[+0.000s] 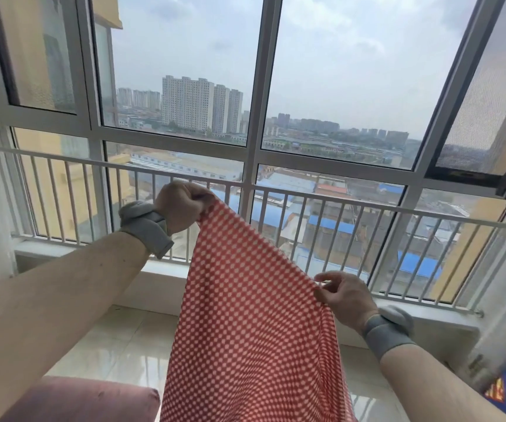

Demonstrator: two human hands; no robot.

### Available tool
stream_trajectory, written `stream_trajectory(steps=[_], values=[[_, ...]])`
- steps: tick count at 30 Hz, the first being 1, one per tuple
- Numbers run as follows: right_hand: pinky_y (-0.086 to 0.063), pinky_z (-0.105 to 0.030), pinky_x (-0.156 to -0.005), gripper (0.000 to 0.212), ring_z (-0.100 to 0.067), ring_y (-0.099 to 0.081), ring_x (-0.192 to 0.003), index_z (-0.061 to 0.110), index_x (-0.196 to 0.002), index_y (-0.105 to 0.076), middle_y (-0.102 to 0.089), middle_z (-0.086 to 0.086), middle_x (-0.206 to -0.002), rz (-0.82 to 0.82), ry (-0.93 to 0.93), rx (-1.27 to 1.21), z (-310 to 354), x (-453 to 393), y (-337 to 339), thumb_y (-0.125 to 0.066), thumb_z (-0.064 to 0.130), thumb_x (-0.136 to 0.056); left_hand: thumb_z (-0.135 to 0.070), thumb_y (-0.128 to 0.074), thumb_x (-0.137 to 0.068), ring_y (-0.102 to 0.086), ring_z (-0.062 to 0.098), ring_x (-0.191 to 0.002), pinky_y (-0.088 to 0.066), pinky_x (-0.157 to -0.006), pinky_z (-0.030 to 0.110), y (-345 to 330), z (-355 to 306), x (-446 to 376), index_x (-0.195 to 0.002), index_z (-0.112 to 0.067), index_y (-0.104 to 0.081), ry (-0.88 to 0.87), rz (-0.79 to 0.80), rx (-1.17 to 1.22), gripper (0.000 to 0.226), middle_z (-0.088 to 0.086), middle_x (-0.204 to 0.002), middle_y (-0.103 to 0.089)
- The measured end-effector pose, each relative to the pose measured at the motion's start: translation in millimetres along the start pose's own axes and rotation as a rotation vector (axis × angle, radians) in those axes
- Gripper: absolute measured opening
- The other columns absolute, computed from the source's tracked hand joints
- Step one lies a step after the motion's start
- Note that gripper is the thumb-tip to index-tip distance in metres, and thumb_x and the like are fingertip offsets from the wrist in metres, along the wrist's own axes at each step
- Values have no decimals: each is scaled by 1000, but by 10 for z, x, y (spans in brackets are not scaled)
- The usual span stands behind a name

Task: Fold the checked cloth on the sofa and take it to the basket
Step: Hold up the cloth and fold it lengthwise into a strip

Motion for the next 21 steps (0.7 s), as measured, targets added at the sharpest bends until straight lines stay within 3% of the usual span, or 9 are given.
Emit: stream_trajectory(steps=[5, 8, 12, 14, 16, 17, 19, 21], values=[[-45, -17, -62, 26, -4, -65, -74, 39, -60, -67, -65, 26, -66, -103, -50, 80, 21, -115, 253, -70, 25, -82, -12, -64, -87, -67, 23, -84, -58, -80, 36, -224, 272, 146, -98, -9, -74, 193, 43, 102, 15, 7, -90, -72], [-53, -25, -72, 26, -10, -65, -76, 36, -61, -65, -65, 22, -68, -285, -61, -32, 191, -251, 648, -71, 22, -82, -5, -64, -86, -68, 34, -87, -59, -76, 48, -288, 169, 93, -94, -8, -73, 309, 3, 356, 12, 17, -95, -71], [-49, -20, -69, 12, -1, -64, -69, 33, -69, -72, -68, 22, -70, -629, 173, -88, 659, -290, 1261, -68, 28, -80, -10, -68, -84, -71, 23, -73, -60, -66, 35, -169, -118, -130, -88, -13, -75, 260, -264, 592, 9, 9, -84, -74], [-48, -23, -72, 12, -9, -64, -73, 25, -80, -76, -74, 9, -79, -540, 216, 119, 763, -293, 1274, -65, 24, -83, -13, -68, -83, -70, 15, -72, -58, -64, 27, -264, -176, -105, -90, -14, -76, 231, -236, 406, 10, 5, -84, -75], [-50, -31, -82, 16, -23, -65, -88, 17, -89, -78, -76, -5, -94, -307, 136, 374, 675, -331, 1130, -62, 17, -87, -9, -67, -84, -70, 21, -79, -58, -74, 31, -373, -79, -29, -96, -7, -74, 333, -206, 306, 14, 9, -90, -74], [-50, -32, -85, 16, -27, -65, -92, 15, -92, -78, -75, -7, -97, -290, 131, 404, 657, -343, 1146, -63, 16, -87, -7, -66, -84, -69, 22, -80, -57, -75, 32, -400, -52, -59, -94, -7, -74, 320, -189, 327, 13, 9, -88, -74], [-49, -27, -77, 13, -25, -67, -87, 13, -90, -78, -76, -8, -93, -405, 200, 385, 716, -332, 1288, -66, 14, -86, -1, -62, -83, -69, 18, -73, -57, -67, 25, -346, -104, -112, -83, -16, -75, 242, -177, 390, 20, -3, -72, -74], [-41, -17, -67, 9, -15, -62, -72, 15, -86, -78, -75, -4, -84, -636, 322, 332, 776, -245, 1457, -69, 14, -84, 1, -61, -82, -68, 10, -65, -56, -61, 20, -275, -124, -166, -75, -25, -73, 186, -230, 490, 30, -15, -61, -70]])
Point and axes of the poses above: each hand's wrist, its own x-axis away from the middle knuckle, its own y-axis out of the back of the hand, z = x × y, the point moved 4 cm from there along -x, towards the middle knuckle
